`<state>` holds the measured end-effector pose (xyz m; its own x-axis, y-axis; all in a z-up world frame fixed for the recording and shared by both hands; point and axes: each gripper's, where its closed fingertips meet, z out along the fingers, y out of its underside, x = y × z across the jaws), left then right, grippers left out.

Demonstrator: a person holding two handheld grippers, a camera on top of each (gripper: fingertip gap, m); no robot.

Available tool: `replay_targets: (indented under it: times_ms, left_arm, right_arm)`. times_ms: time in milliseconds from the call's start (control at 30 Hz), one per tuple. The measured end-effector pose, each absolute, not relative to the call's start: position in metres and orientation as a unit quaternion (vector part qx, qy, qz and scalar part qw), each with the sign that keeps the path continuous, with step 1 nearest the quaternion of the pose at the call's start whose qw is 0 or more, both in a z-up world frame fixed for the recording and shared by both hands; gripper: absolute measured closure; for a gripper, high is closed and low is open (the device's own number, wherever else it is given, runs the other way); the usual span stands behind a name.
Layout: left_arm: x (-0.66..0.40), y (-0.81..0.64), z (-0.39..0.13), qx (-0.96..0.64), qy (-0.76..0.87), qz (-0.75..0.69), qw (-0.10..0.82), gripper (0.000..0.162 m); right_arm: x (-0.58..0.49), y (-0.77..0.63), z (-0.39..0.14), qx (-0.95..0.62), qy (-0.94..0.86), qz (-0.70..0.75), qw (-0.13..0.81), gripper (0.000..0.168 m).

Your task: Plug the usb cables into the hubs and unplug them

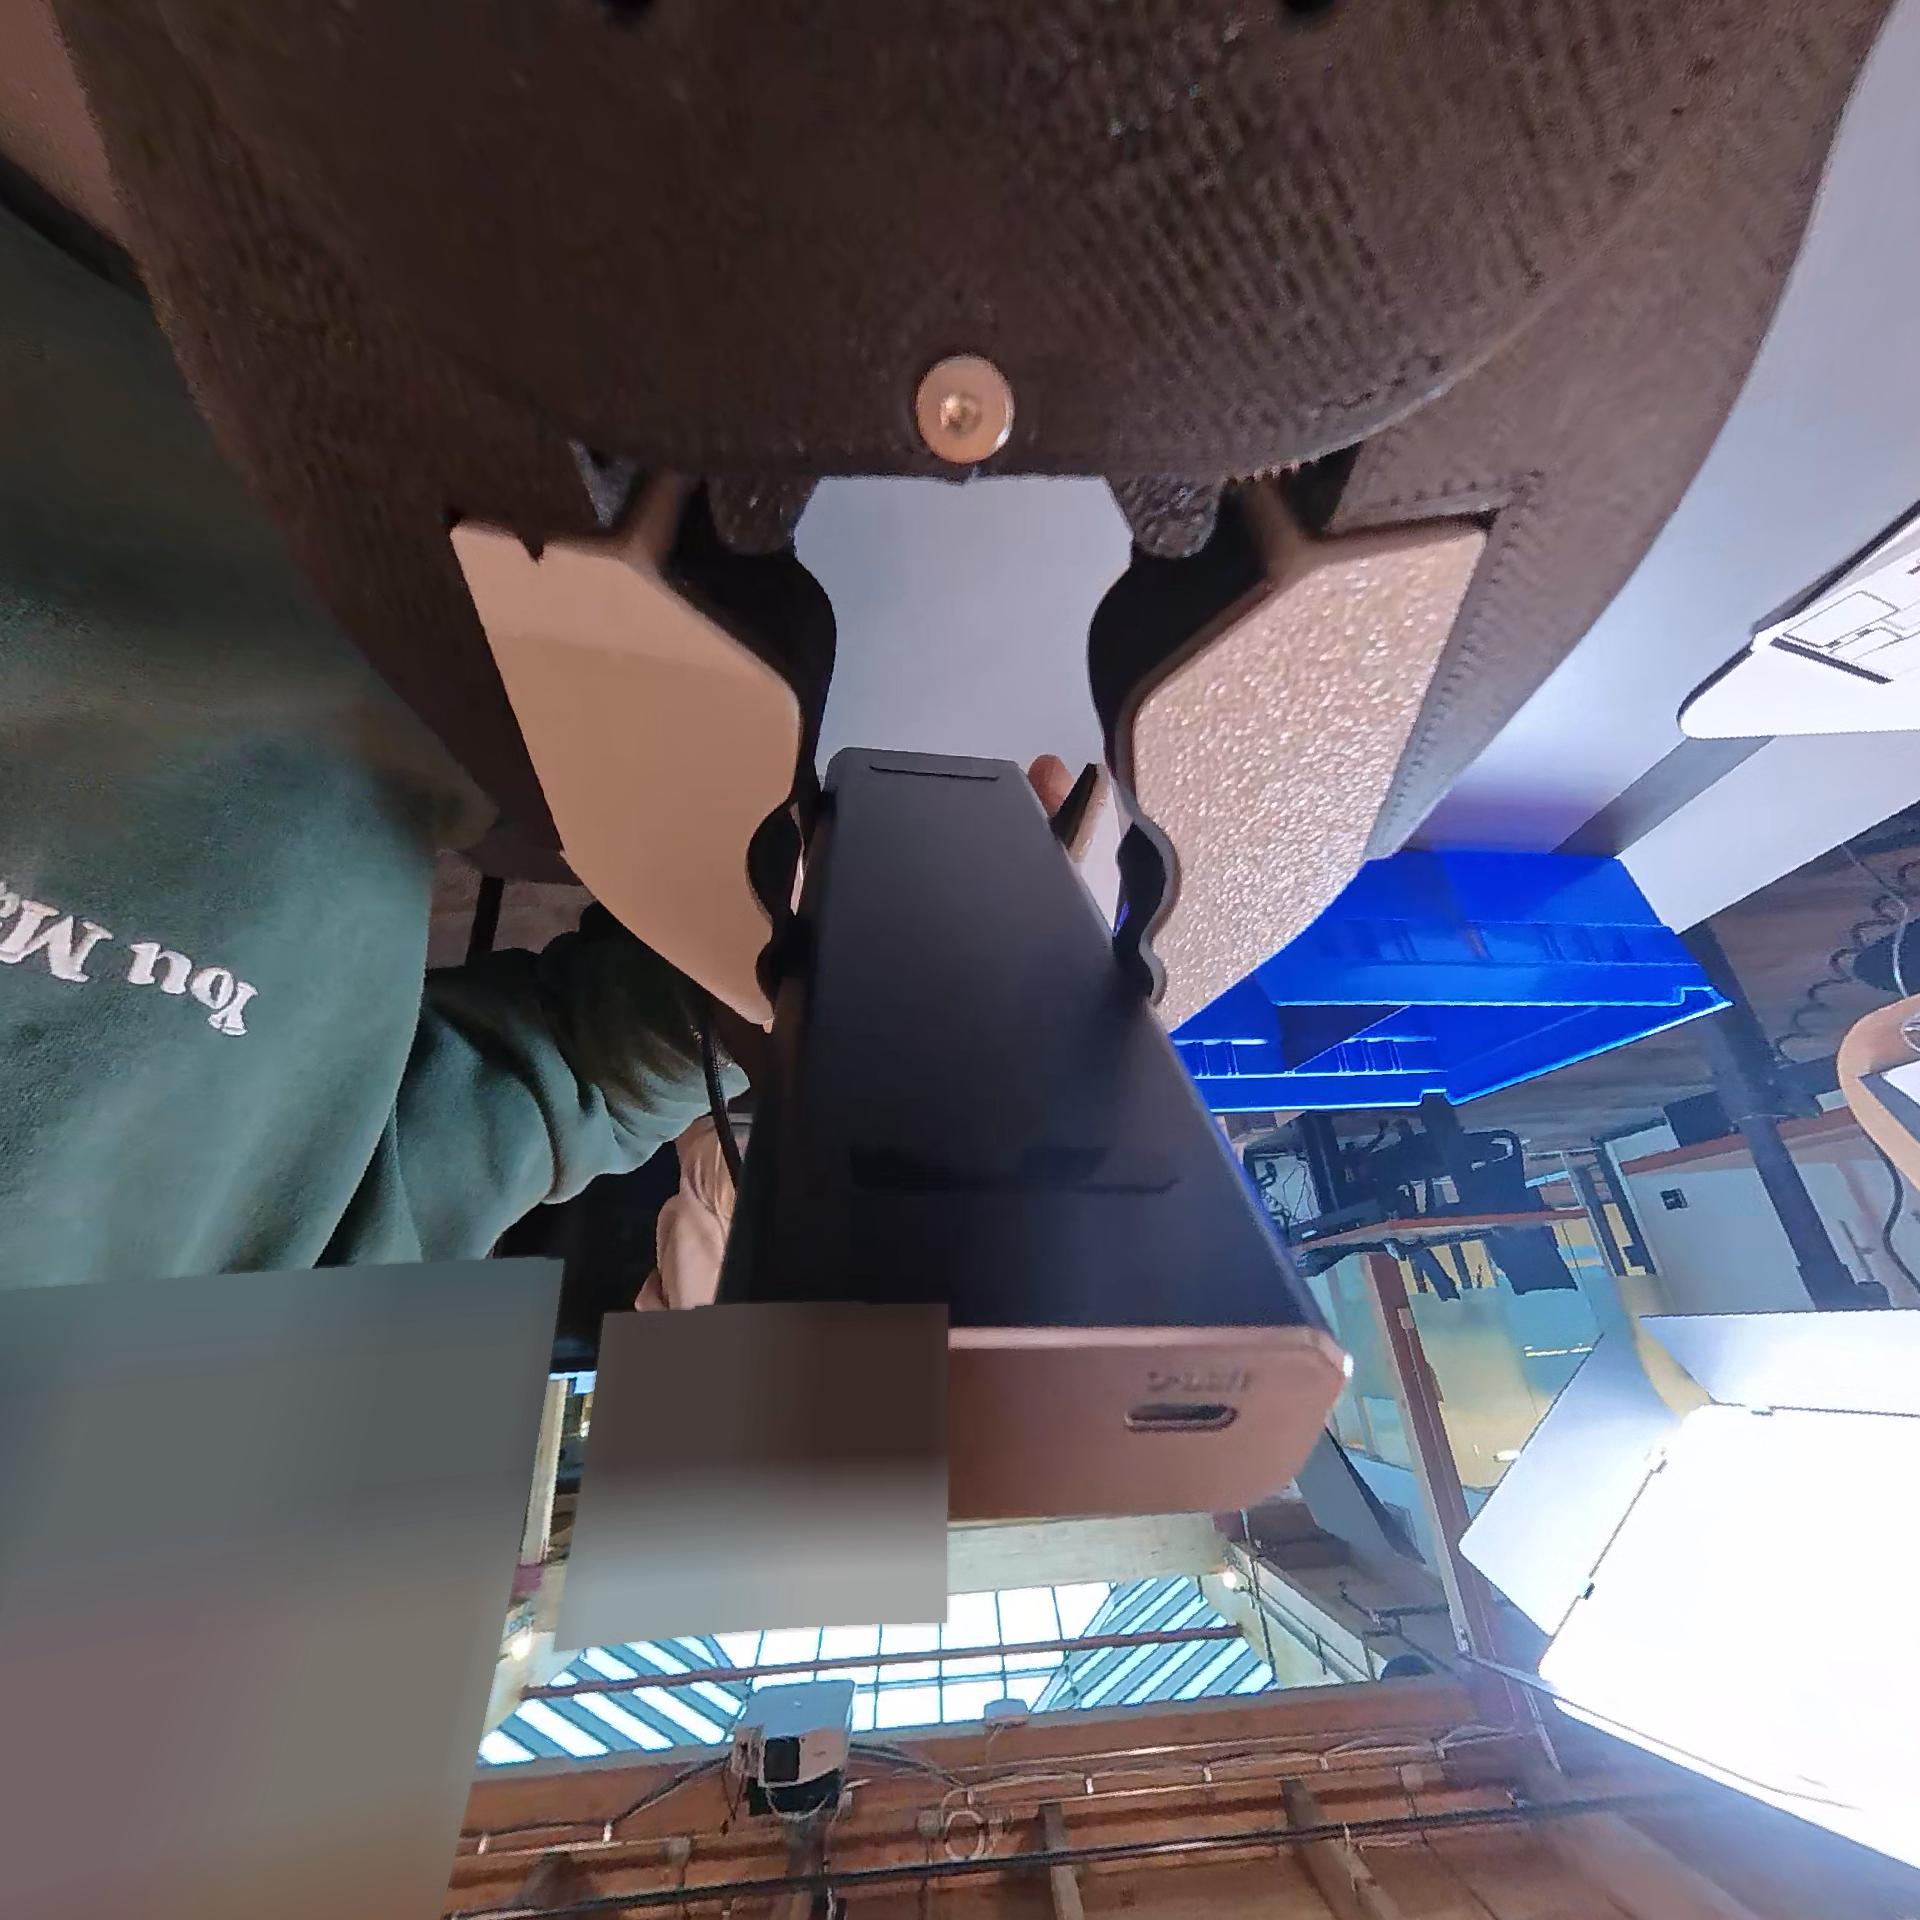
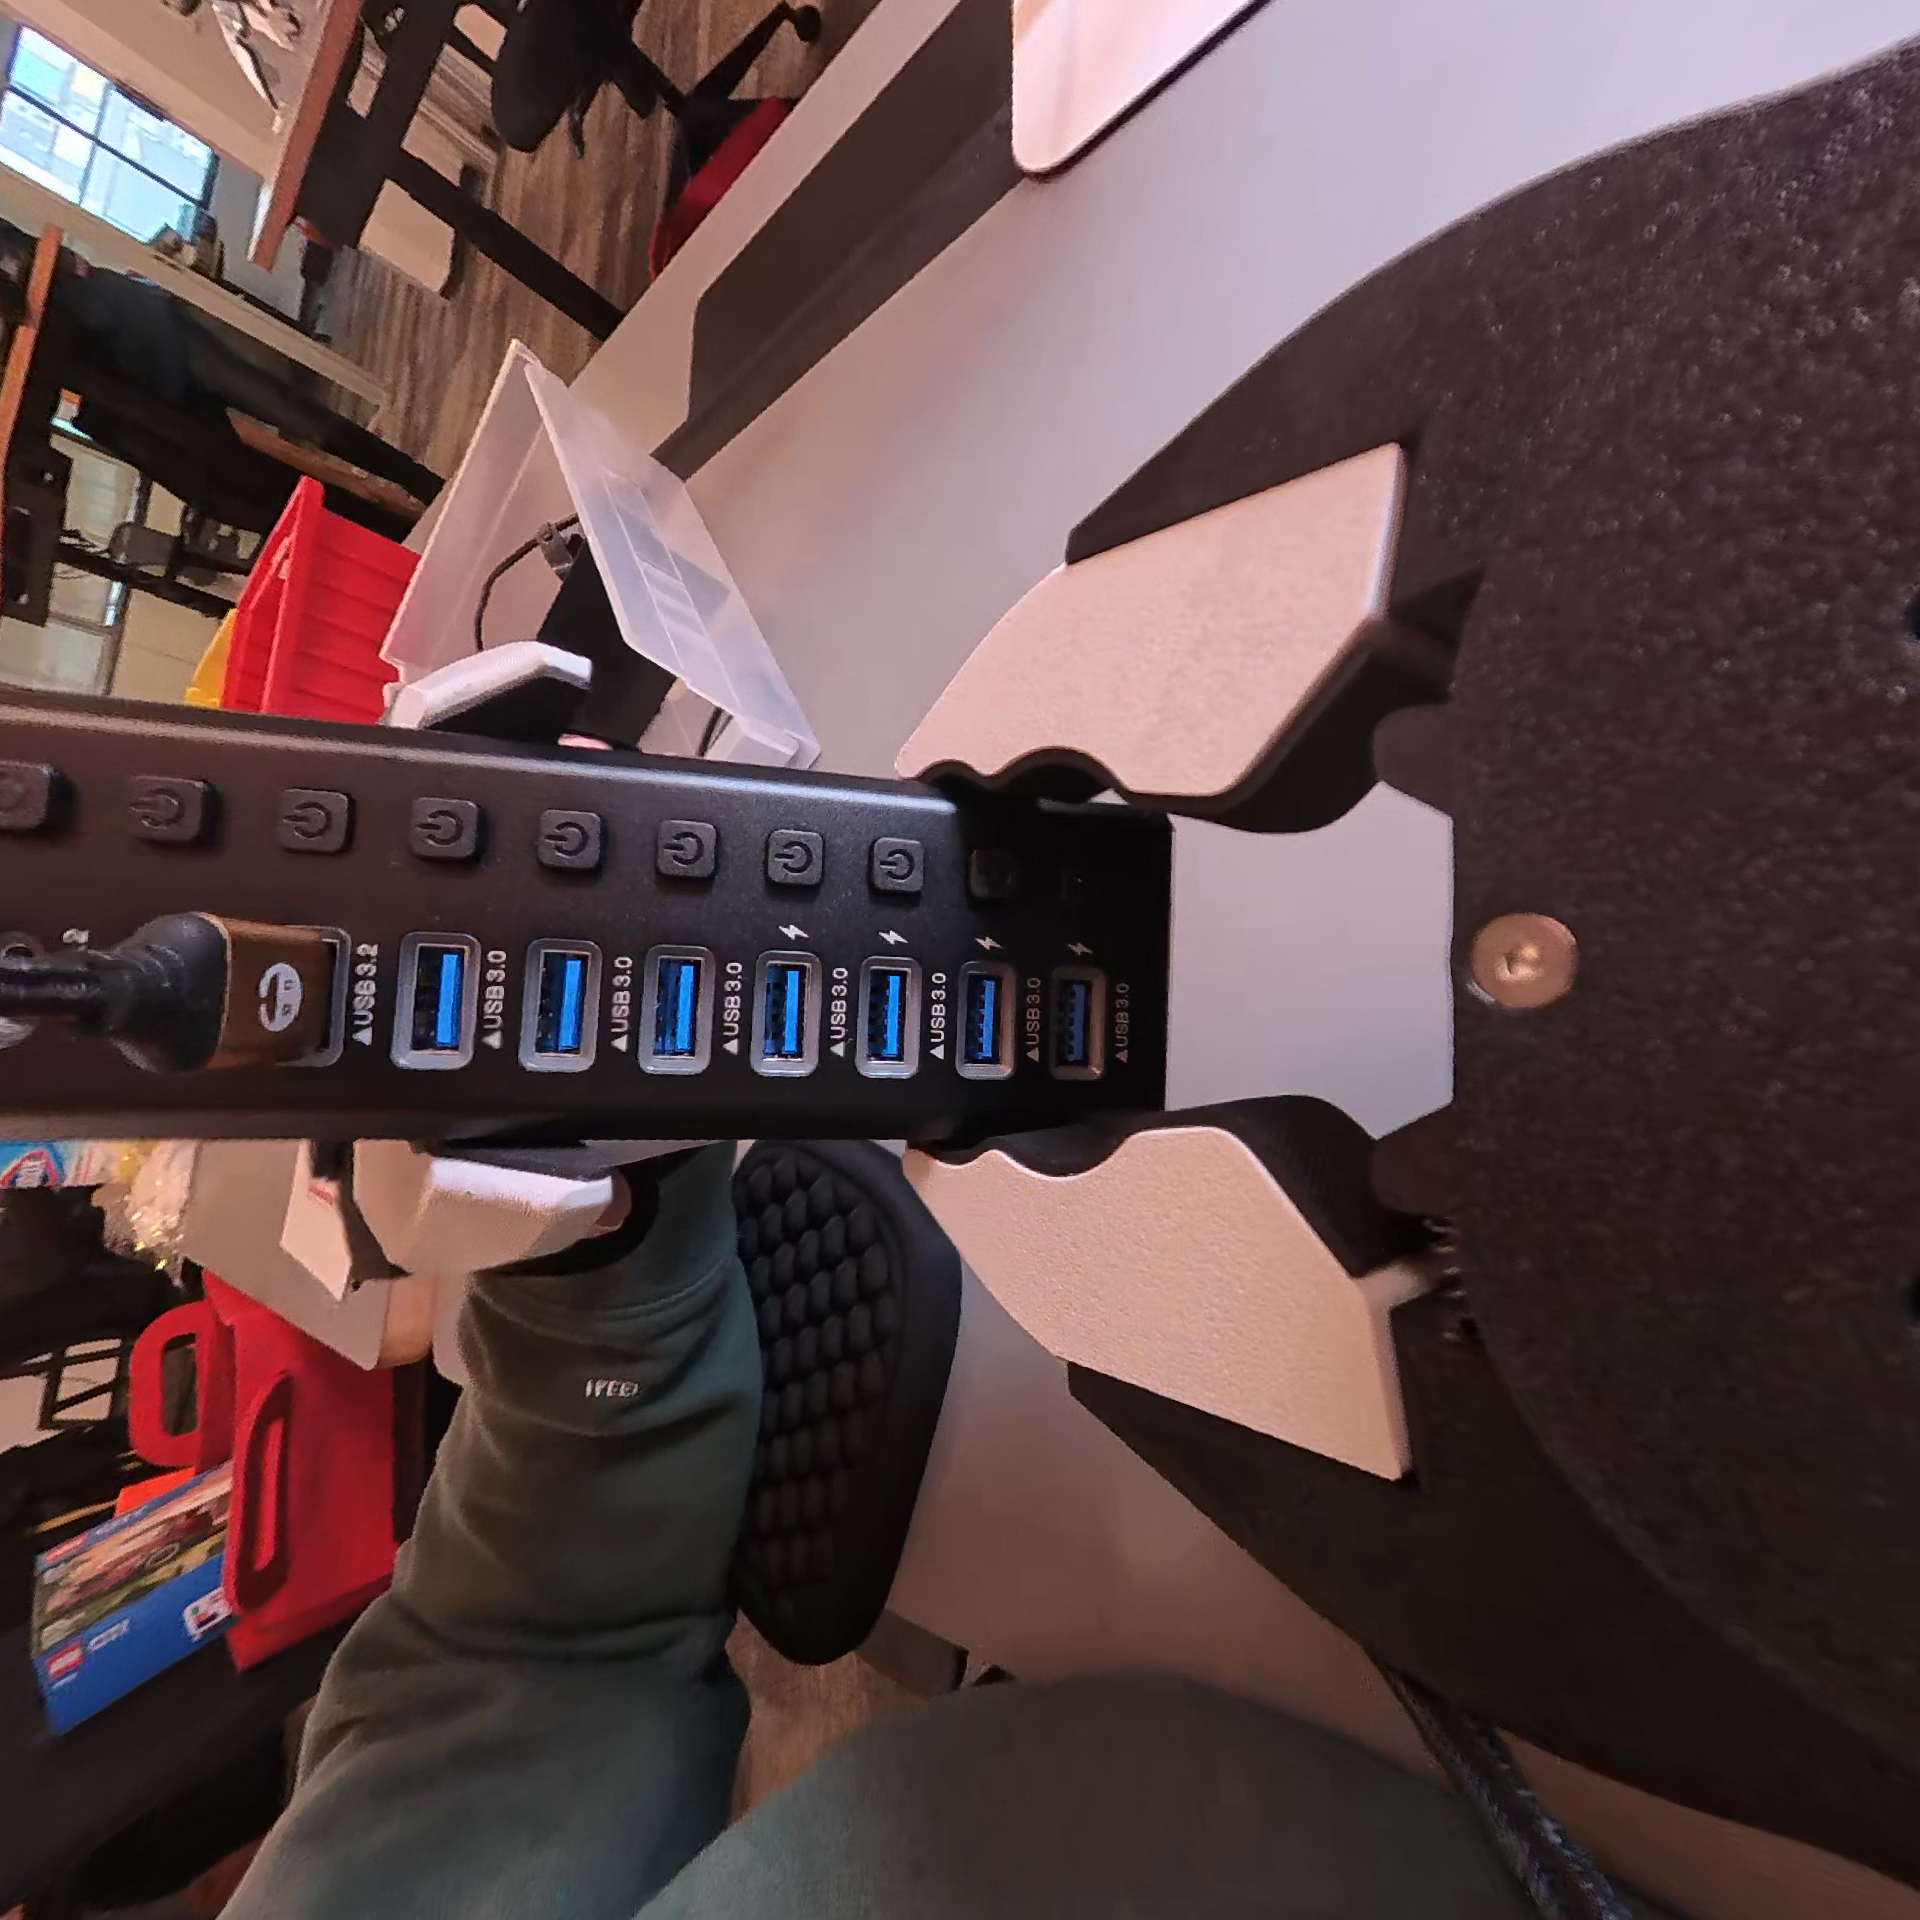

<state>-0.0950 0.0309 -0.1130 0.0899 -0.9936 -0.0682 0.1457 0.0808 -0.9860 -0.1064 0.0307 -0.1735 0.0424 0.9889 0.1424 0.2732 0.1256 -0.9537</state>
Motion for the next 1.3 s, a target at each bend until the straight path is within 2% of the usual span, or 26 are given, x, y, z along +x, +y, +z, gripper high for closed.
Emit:
replay_targets:
  times_ms: [167,400,500,567,633,667,767,933,1033,1167,1300]
  left_arm:
    - [-0.087,0.03,-0.119,-0.461,0.453,-0.51,0.568,0.101]
    - [-0.083,0.041,-0.134,-0.503,0.457,-0.486,0.549,0.101]
    - [-0.108,0.058,-0.111,-0.528,0.42,-0.456,0.581,0.097]
    - [-0.147,0.074,-0.086,-0.554,0.386,-0.386,0.628,0.103]
    - [-0.209,0.093,-0.061,-0.594,0.335,-0.282,0.674,0.124]
    - [-0.24,0.101,-0.056,-0.627,0.32,-0.234,0.671,0.129]
    - [-0.321,0.126,-0.077,-0.746,0.31,-0.1,0.581,0.128]
    - [-0.403,0.147,-0.189,-0.893,0.355,0.021,0.276,0.131]
    - [-0.414,0.144,-0.241,-0.907,0.394,0.044,0.14,0.131]
    - [-0.416,0.14,-0.277,-0.907,0.419,0.037,0.039,0.126]
    - [-0.424,0.136,-0.296,-0.897,0.439,0.051,-0.017,0.124]
  right_arm:
    - [-0.111,0.028,-0.162,-0.533,-0.578,0.376,0.49,0.1]
    - [-0.103,0.037,-0.171,-0.566,-0.57,0.377,0.461,0.107]
    - [-0.088,0.049,-0.178,-0.584,-0.572,0.361,0.449,0.107]
    - [-0.07,0.061,-0.183,-0.6,-0.566,0.345,0.447,0.107]
    - [-0.045,0.074,-0.194,-0.626,-0.561,0.322,0.435,0.107]
    - [-0.032,0.08,-0.202,-0.64,-0.56,0.305,0.429,0.107]
    - [0.002,0.092,-0.226,-0.671,-0.553,0.272,0.412,0.107]
    - [0.02,0.097,-0.239,-0.685,-0.53,0.281,0.413,0.107]
    - [0.022,0.097,-0.236,-0.683,-0.53,0.278,0.418,0.107]
    - [0.027,0.098,-0.236,-0.687,-0.521,0.282,0.421,0.107]
    - [0.03,0.099,-0.234,-0.687,-0.514,0.287,0.425,0.107]
